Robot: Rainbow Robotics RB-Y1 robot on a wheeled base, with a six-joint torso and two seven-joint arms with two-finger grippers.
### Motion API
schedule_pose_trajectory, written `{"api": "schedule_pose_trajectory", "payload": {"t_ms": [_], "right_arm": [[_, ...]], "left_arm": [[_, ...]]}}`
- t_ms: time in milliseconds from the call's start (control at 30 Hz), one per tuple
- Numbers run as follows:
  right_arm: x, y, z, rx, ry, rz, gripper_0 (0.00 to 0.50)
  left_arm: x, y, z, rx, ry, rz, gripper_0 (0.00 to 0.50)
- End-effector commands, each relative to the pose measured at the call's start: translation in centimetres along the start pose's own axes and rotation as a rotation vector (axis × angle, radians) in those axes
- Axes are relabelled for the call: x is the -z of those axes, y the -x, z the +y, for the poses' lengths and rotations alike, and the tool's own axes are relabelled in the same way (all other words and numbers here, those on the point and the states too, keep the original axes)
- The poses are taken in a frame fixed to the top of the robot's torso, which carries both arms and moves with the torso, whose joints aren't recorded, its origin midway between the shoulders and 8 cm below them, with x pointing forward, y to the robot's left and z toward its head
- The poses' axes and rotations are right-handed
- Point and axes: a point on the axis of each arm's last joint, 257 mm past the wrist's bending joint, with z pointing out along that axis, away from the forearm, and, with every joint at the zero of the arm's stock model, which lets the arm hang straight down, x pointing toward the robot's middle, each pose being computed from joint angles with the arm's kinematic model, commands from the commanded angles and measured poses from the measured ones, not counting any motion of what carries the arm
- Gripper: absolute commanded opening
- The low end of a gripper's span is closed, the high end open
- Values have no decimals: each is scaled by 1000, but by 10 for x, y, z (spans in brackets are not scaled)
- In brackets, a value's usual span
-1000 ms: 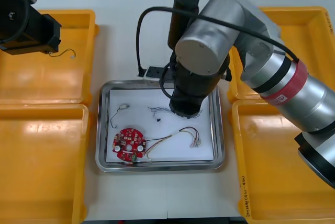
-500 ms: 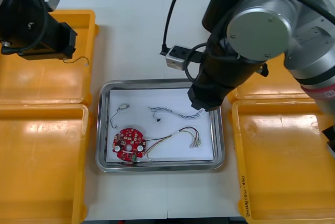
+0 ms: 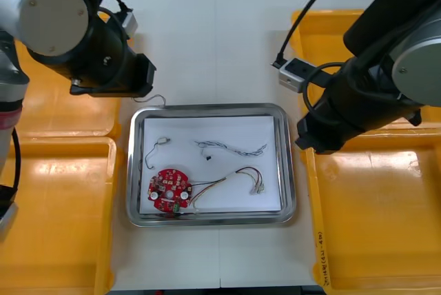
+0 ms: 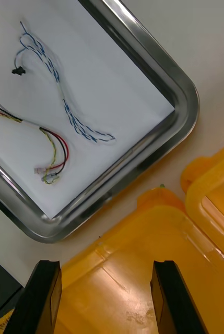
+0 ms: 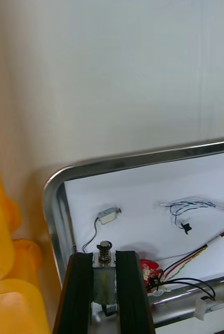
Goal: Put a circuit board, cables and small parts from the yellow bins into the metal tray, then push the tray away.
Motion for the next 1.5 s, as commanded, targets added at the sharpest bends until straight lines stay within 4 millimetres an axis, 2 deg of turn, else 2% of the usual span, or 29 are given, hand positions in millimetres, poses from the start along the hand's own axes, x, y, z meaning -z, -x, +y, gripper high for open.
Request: {"api": "schedule_pose_trajectory", "payload": {"t_ms": [33,167,633,867,1200,1500], "right_arm": [[12,-27,-22,-97,-38,-9,500],[13,-46,-33,-161,-46,-3,500],[8,-101,-72,-388,-135,44,500],[1,-118,-72,-539,-144,64,500],[-6,-154,-75,-740,-135,76,500],[-9,-157,-77,-773,-142,60,500]], "left_arm": [[-10,-11,-28,5,-10,6,0],[-19,-17,-39,5,-4,19,0],[-64,-48,-52,12,71,134,0],[-78,-58,-55,34,82,180,0],[-92,-71,-47,31,124,230,0],[-102,-79,-44,35,132,258,0]]}}
